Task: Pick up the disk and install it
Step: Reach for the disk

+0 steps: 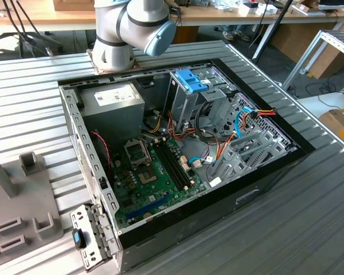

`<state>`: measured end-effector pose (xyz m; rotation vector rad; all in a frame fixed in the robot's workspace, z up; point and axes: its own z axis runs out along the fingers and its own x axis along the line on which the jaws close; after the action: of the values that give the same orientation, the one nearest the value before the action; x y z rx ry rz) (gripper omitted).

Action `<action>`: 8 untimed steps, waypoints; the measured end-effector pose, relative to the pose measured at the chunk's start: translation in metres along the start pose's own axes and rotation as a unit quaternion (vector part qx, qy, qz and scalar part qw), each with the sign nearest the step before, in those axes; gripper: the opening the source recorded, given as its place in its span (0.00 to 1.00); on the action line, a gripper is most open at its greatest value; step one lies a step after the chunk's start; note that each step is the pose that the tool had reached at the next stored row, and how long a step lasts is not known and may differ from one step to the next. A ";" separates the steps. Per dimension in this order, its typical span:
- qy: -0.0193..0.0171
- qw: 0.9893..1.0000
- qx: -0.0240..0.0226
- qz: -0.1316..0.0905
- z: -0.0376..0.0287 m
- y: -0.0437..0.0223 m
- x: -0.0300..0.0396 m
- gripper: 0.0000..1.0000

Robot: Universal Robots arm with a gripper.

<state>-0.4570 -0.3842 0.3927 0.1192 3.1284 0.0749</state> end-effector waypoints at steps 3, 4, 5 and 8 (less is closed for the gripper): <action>0.000 1.000 0.000 0.000 0.0000 -0.0008 0.0100 0.11; 0.000 1.000 0.000 0.000 0.0000 -0.0009 0.0106 0.11; 0.000 1.000 0.000 0.000 0.0000 -0.0009 0.0121 0.11; 0.000 1.000 0.000 0.000 0.0001 -0.0010 0.0131 0.11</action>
<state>-0.4701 -0.3842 0.3925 0.1191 3.1283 0.0750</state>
